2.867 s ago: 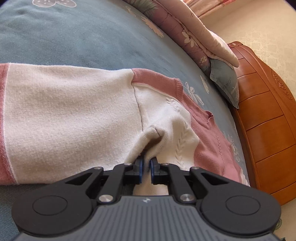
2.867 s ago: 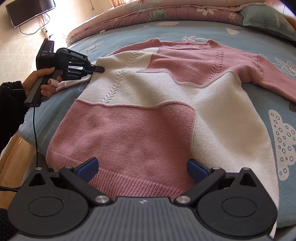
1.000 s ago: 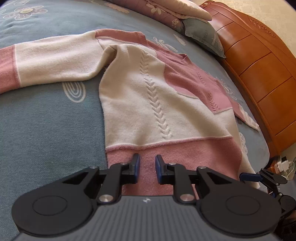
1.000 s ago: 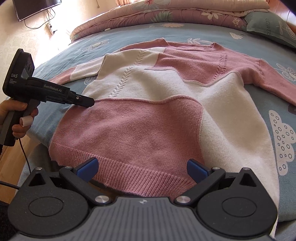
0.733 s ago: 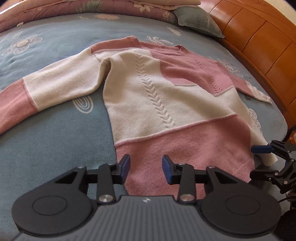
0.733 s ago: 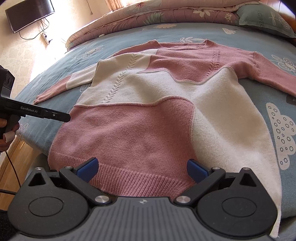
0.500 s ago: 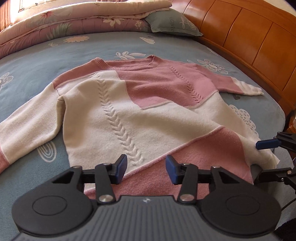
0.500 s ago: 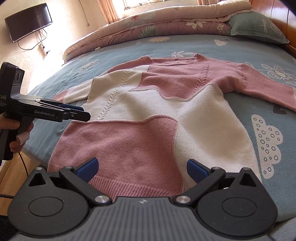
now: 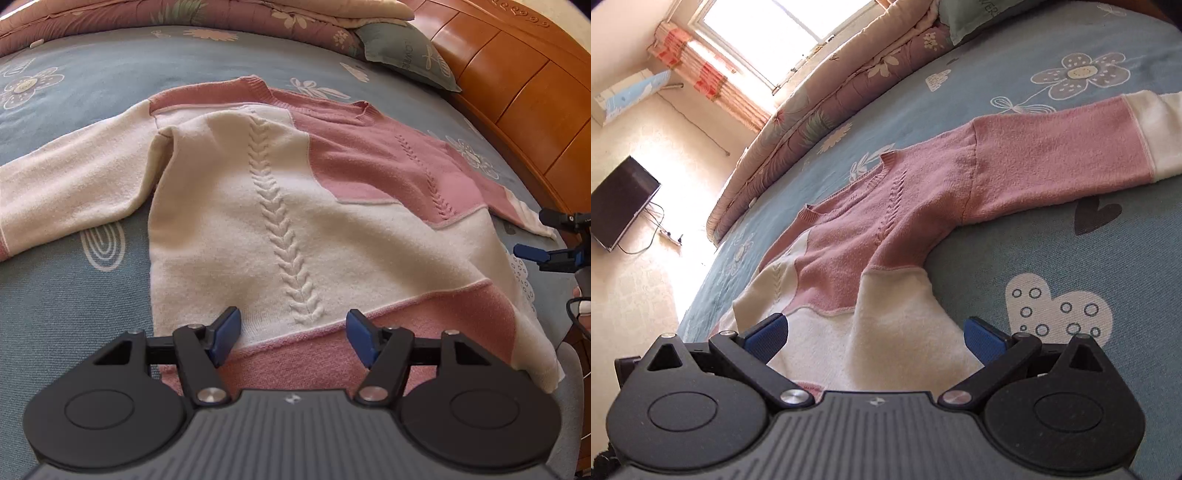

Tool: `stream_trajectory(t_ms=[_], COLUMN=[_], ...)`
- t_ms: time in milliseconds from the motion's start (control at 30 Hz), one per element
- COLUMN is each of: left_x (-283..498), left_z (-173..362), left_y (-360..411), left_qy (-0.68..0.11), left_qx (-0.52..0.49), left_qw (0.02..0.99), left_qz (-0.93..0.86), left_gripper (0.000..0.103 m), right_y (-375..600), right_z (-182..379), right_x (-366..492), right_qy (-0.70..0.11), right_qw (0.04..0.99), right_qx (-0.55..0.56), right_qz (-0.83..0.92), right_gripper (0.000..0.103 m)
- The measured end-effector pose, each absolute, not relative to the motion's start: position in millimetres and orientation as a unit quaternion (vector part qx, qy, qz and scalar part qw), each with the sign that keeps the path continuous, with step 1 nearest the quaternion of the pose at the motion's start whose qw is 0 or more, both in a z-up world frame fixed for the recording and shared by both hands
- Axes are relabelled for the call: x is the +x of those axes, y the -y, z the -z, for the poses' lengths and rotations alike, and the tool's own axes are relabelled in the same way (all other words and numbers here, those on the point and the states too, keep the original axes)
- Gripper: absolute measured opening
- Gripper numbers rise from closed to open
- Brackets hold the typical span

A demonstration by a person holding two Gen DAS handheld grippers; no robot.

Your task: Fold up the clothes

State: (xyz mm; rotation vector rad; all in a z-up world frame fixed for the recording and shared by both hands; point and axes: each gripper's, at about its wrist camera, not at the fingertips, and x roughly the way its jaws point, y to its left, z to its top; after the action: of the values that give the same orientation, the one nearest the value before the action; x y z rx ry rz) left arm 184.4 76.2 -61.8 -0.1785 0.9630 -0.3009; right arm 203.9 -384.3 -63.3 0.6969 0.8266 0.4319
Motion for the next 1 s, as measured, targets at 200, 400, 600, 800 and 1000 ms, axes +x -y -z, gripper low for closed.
stream_trajectory(t_ms=[200,400,600,800,1000], left_x=[186.7,188.4,192.0,189.6,190.7], left_z=[61.2,62.4,62.9,64.2,64.6], left_y=[-76.1,-80.5,-78.2,-81.9,-86.5], left_qy=[-0.466,-0.464,-0.462,-0.454,-0.452], left_qx=[-0.093,-0.121,-0.126,-0.141,-0.158], left_qw=[0.868,0.866,0.865,0.867,0.865], left_qz=[0.143,0.143,0.146,0.148,0.151], left_gripper=[0.068,0.071,0.076,0.076,0.076], right_y=[406.9,393.9,380.9,373.8,379.9], right_z=[107.9,106.7,106.9,104.7,108.5], right_x=[249.6,239.1,269.0,258.1,255.6], right_qy=[-0.41,-0.435,-0.467,-0.482,-0.475], right_qw=[0.77,0.758,0.738,0.727,0.716], right_qx=[0.425,0.402,0.402,0.39,0.409], right_qz=[-0.243,-0.272,-0.275,-0.296,-0.306], right_gripper=[0.103,0.103,0.103,0.103,0.103])
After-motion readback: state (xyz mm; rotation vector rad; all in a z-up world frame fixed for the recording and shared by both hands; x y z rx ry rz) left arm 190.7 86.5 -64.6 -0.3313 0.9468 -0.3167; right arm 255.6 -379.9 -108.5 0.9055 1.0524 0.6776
